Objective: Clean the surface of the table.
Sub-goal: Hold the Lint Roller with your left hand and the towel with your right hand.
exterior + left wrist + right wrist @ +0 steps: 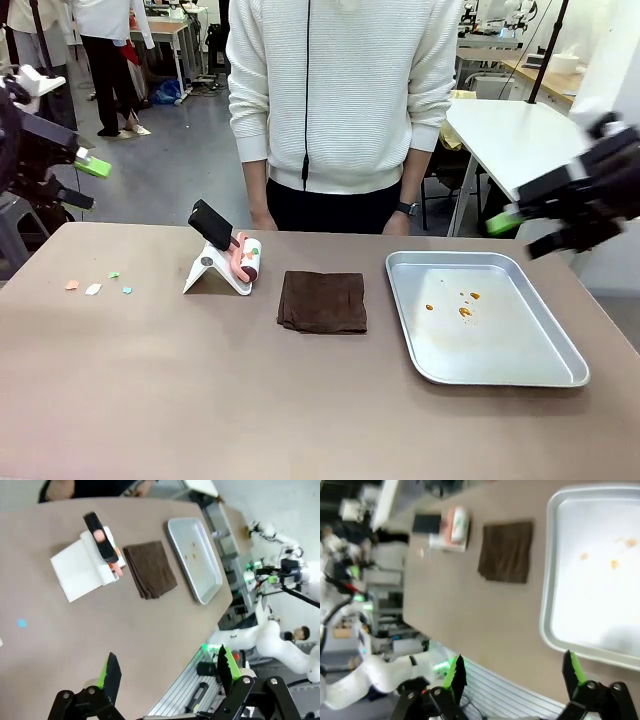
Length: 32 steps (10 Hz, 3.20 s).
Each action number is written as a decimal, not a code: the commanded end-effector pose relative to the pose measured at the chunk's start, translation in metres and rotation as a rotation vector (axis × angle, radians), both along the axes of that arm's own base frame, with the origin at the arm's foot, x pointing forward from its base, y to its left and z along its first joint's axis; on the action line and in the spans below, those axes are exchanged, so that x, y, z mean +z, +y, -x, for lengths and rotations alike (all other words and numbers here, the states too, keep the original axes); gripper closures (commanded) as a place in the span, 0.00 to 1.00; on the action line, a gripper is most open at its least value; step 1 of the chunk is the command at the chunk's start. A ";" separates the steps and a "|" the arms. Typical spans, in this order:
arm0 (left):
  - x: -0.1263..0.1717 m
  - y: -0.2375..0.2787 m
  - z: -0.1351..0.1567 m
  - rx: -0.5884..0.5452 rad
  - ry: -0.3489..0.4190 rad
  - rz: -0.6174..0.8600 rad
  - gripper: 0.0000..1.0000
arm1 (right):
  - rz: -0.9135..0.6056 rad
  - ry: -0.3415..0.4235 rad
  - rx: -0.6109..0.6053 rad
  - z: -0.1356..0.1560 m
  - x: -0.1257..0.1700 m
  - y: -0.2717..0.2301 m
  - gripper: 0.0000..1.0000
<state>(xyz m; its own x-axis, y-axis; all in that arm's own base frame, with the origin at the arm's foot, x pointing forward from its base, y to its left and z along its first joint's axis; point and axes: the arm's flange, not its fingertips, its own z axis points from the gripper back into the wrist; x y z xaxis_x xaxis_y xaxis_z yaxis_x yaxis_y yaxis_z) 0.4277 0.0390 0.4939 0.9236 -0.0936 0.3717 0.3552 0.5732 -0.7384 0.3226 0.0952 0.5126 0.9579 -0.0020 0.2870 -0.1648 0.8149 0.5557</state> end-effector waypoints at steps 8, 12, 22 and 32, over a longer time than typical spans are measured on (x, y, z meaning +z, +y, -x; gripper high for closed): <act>-0.018 -0.027 -0.044 -0.109 0.109 -0.148 0.00 | 0.094 0.081 -0.033 -0.046 -0.097 0.174 0.00; -0.021 -0.037 -0.040 -0.106 0.091 -0.136 0.00 | 0.093 0.090 -0.048 -0.036 -0.098 0.172 0.00; -0.068 -0.080 -0.158 0.048 0.363 -0.120 0.00 | 0.309 0.078 -0.169 -0.178 -0.165 0.235 0.00; -0.090 -0.103 -0.168 0.023 0.365 -0.134 0.00 | 0.603 0.226 -0.250 -0.202 -0.209 0.239 0.00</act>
